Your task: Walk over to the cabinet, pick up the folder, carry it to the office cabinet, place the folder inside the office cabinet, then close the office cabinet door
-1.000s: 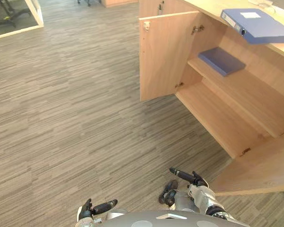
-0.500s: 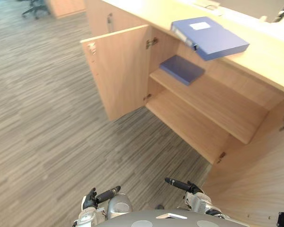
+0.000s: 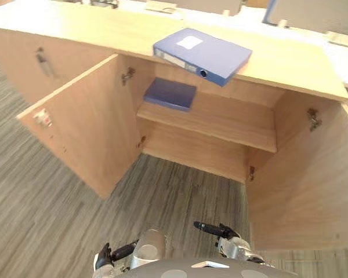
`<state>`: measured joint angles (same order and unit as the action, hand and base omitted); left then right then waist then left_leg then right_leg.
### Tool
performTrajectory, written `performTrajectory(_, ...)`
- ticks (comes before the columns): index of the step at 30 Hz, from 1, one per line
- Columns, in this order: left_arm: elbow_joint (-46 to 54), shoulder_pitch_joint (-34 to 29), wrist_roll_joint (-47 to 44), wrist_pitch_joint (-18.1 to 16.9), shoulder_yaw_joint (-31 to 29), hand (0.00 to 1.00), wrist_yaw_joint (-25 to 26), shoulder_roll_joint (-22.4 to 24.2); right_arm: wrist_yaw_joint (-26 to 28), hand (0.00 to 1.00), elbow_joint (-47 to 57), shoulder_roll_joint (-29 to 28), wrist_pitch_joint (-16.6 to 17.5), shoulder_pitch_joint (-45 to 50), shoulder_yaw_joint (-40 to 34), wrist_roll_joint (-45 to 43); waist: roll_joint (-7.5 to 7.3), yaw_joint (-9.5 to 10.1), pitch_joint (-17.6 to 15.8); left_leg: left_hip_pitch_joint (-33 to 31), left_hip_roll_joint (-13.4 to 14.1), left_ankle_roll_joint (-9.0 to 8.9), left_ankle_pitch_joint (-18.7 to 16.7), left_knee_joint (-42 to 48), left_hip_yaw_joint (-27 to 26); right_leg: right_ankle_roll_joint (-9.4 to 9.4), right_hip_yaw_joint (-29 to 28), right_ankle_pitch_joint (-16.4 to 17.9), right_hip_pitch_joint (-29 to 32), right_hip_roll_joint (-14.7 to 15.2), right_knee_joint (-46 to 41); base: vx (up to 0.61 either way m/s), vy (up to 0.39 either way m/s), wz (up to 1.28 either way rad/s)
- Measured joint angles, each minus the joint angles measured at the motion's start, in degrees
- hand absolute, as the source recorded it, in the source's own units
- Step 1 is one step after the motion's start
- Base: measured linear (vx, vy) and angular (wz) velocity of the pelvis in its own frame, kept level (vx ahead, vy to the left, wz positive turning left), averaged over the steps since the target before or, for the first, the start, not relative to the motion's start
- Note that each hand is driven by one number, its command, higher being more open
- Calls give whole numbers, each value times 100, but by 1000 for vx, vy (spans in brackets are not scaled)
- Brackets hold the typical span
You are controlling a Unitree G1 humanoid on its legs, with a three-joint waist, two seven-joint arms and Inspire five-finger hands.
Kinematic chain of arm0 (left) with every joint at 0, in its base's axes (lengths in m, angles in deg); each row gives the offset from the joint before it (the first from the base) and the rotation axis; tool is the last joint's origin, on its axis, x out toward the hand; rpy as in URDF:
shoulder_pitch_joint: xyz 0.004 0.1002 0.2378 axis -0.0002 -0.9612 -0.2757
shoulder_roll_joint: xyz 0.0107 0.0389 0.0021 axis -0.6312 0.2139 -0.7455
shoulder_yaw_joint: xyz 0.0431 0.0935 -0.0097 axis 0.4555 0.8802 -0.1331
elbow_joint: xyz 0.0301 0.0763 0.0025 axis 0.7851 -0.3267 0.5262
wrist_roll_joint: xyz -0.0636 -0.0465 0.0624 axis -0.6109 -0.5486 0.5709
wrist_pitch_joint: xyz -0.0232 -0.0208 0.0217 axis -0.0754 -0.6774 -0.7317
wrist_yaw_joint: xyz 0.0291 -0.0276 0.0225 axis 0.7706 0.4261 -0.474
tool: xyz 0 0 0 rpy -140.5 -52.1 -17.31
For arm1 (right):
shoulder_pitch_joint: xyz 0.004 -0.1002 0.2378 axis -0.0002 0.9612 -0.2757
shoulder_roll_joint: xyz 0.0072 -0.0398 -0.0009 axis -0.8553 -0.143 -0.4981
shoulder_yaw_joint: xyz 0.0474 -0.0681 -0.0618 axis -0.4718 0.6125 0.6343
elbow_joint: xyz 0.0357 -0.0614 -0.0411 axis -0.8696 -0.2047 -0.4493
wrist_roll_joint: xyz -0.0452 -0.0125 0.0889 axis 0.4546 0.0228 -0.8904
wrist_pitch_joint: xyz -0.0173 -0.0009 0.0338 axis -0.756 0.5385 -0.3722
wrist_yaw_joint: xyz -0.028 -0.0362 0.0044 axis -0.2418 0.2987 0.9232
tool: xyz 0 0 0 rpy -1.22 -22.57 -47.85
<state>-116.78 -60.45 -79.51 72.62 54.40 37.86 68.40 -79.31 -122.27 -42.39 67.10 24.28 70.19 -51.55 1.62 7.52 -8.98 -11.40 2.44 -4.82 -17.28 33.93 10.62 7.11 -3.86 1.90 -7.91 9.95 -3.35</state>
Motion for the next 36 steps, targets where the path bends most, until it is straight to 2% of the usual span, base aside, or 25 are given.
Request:
performTrajectory(2, -27, -25, 7, -2, 57, 100, 8, -76, 27, 100, 30, -28, 5, 87, -6, 0, -53, -52, 140, 124, 11, 129, 96, -364, -243, -25, -14, -295, 123, 62, 74, -46, 229, -90)
performTrajectory(3, -24, -18, 28, -11, 180, 100, 3, -155, 34, 100, 135, -42, 13, 159, -123, -2, -84, -167, 281, 241, -32, 161, 246, -732, -329, -43, 69, -442, 249, 99, 77, -26, 121, -51)
performTrajectory(5, -9, 18, 55, -32, 303, 100, 4, -206, 34, 100, 139, -39, 34, 209, -304, -7, -120, -231, 434, 296, -113, 160, 359, -1037, -328, -24, 95, -457, 397, 153, 56, 8, 45, -27)
performTrajectory(8, 67, 89, 60, -44, 336, 100, 3, -229, 35, 100, 198, -32, 43, 252, -515, -6, -177, -335, 586, 392, -185, 80, 565, -1495, -310, -49, 219, -296, 530, 205, 150, 51, -65, -19)
performTrajectory(9, 79, 90, 64, -46, 325, 100, 2, -253, 43, 100, 227, -32, 39, 289, -561, -6, -247, -323, 627, 463, -185, 48, 635, -1626, -318, 11, 250, -112, 533, 209, 195, 81, -155, -23)
performTrajectory(11, 22, 109, 64, -42, 263, 100, 0, -237, 50, 100, 238, 13, 38, 319, -631, -6, -242, -348, 629, 588, -127, -48, 707, -1786, -244, 180, 304, 41, 473, 165, 245, 91, -196, -4)
performTrajectory(12, -18, 105, 64, -41, 214, 100, 7, -185, 49, 100, 238, 101, 39, 375, -678, -6, -227, -366, 643, 703, -63, -83, 763, -1954, -176, 128, 355, 86, 452, 96, 243, 83, -184, 10)
performTrajectory(15, -39, -21, 61, -40, 96, 100, 10, -76, 38, 100, 221, 346, 36, 510, -684, -5, -162, -388, 681, 1014, 56, -119, 832, -2280, -153, 83, 383, 171, 279, 3, 261, 136, -115, 3)
performTrajectory(18, -88, -43, 51, -37, 33, 100, 4, -68, 26, 100, 155, 478, 20, 680, -681, 1, -170, -439, 691, 1215, 114, -124, 900, -2539, -153, 88, 453, 190, 165, -31, 268, 122, -42, 0)
performTrajectory(23, -89, -48, 55, -37, 197, 100, 4, -160, 30, 100, 112, 505, -26, 837, -715, 21, -283, -454, 648, 1584, -35, -74, 930, -2690, -113, 112, 533, 189, -102, 133, 189, 98, 48, 2)
performTrajectory(25, -86, -83, 87, -38, 497, 100, -10, -238, 41, 100, 112, 505, -26, 843, -715, 23, -309, -463, 636, 1766, -242, 67, 1009, -2846, -120, 342, 499, 346, 67, 373, -358, -14, 109, 2)
performTrajectory(26, -84, -82, 105, -39, 550, 100, -19, -250, 42, 100, 116, 507, -27, 836, -722, 17, -301, -467, 627, 1791, -306, 124, 1040, -2894, -125, 382, 483, 379, 170, 436, -574, -77, 123, 4)
performTrajectory(28, -80, -99, 128, -42, 775, 100, -65, -271, 59, 100, 200, 548, -13, 835, -837, 4, -226, -496, 611, 1831, -551, 416, 1079, -2996, -97, 411, 284, 399, 715, 703, -1689, -100, 138, 11)
performTrajectory(29, -70, -101, 130, -42, 795, 100, -77, -280, 61, 100, 249, 557, -14, 829, -912, 2, -261, -523, 574, 1888, -652, 446, 1069, -3030, -69, 402, 192, 394, 884, 781, -2080, -89, 144, 21)
performTrajectory(30, -50, -138, 128, -42, 804, 100, -107, -307, 47, 100, 304, 558, 11, 827, -972, 0, -300, -597, 536, 2014, -871, 534, 1101, -3052, -9, 271, 63, 305, 1169, 973, -2835, -56, 119, 23)
performTrajectory(31, -44, -161, 128, -42, 821, 100, -108, -313, 44, 100, 366, 564, 20, 827, -983, -2, -303, -631, 524, 2091, -958, 606, 1119, -3058, 18, 105, 45, 195, 1322, 1055, -3181, -47, 174, 24)
performTrajectory(32, -26, -217, 141, -45, 905, 100, -114, -322, 30, 100, 453, 609, 58, 859, -985, -2, -230, -653, 489, 2260, -1074, 685, 1126, -3076, 28, -405, 95, -149, 1547, 1183, -3723, -14, 171, 10)
performTrajectory(33, -28, -258, 260, -49, 993, 100, -139, -313, 22, 100, 464, 665, 95, 861, -977, -3, -169, -685, 483, 2394, -1105, 728, 1141, -3085, 18, -805, 226, -467, 1602, 1263, -3951, -3, 173, 5)
performTrajectory(34, -27, -310, 310, -52, 1014, 100, -165, -314, 20, 100, 465, 669, 100, 874, -967, -3, -129, -709, 477, 2429, -1101, 779, 1153, -3092, 11, -801, 298, -577, 1586, 1284, -3966, 33, 139, -3)
performTrajectory(35, -33, -400, 348, -46, 1036, 100, -219, -332, 22, 100, 463, 670, 100, 869, -951, -8, -130, -729, 472, 2490, -1070, 848, 1185, -3151, 0, -641, 431, -573, 1528, 1268, -3928, 68, 112, -8)
performTrajectory(36, -80, -427, 378, -29, 1041, 100, -234, -349, 30, 100, 454, 672, 93, 827, -955, -11, -78, -733, 446, 2535, -1008, 948, 1230, -3165, 1, -349, 641, -149, 1491, 1123, -3869, 84, 88, -15)
